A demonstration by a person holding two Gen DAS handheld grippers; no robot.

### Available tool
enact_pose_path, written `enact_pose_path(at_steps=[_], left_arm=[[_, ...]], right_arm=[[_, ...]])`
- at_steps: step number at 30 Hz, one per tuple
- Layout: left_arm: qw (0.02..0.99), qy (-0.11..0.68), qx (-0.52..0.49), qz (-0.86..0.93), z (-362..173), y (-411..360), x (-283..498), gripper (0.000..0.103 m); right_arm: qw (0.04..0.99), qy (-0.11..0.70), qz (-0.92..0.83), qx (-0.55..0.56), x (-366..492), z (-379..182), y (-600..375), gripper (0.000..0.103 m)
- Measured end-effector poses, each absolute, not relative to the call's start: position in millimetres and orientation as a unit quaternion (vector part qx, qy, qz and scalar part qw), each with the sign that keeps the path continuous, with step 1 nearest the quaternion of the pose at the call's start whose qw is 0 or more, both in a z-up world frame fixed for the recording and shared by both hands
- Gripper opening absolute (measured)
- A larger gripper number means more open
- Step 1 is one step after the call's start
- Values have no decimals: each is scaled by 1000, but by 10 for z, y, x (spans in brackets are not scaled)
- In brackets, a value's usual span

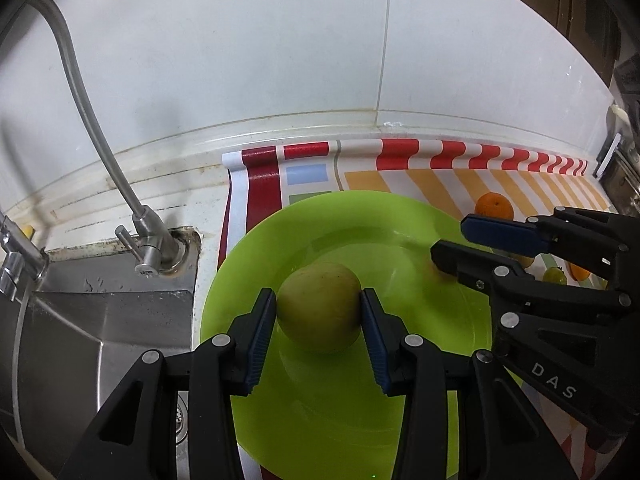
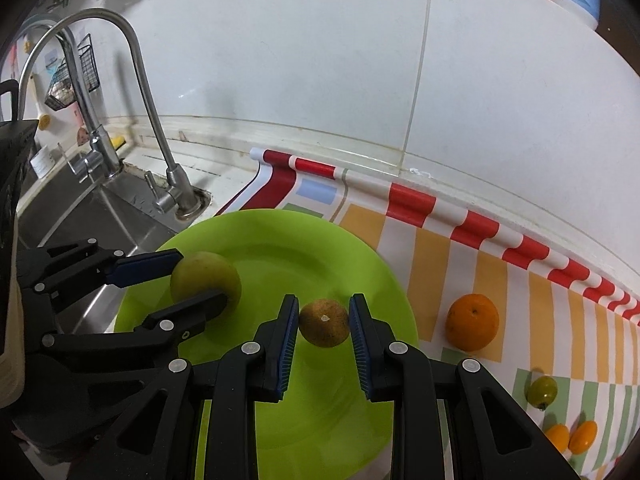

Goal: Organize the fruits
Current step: 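Carry the green apple with the left tool while the right tool carries the brown fruit to the plate, then open the left tool over the plate while the right tool releases the brown fruit there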

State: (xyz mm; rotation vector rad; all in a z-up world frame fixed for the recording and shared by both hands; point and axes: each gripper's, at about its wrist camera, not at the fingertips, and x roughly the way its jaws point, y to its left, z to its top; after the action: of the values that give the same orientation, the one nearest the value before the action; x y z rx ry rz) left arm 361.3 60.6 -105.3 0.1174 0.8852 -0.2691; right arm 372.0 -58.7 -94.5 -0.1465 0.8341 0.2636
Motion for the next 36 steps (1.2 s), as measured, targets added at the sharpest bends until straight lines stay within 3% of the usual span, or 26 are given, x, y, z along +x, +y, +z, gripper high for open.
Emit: enact_pose_path(at_steps=[3, 13, 21, 30, 36], left_arm=[[898, 419, 55, -124, -1010, 626, 3576, 46], [923, 368, 61, -92, -612, 678, 3172, 65], [937, 335, 53, -90, -352, 654, 2731, 72], [947, 306, 42, -84, -77, 627, 2222, 83], [955, 284, 40, -79, 54, 536, 1938, 88]], right_arm=[[907, 397, 122, -71, 3686, -912, -595, 33], [923, 367, 109, -43, 3344, -683, -786, 34], [935, 340, 97, -23, 2897, -456, -962, 39], [952, 298, 75, -11, 2347, -176, -1171, 60], [960, 272, 63, -4, 2034, -41, -1298, 61]])
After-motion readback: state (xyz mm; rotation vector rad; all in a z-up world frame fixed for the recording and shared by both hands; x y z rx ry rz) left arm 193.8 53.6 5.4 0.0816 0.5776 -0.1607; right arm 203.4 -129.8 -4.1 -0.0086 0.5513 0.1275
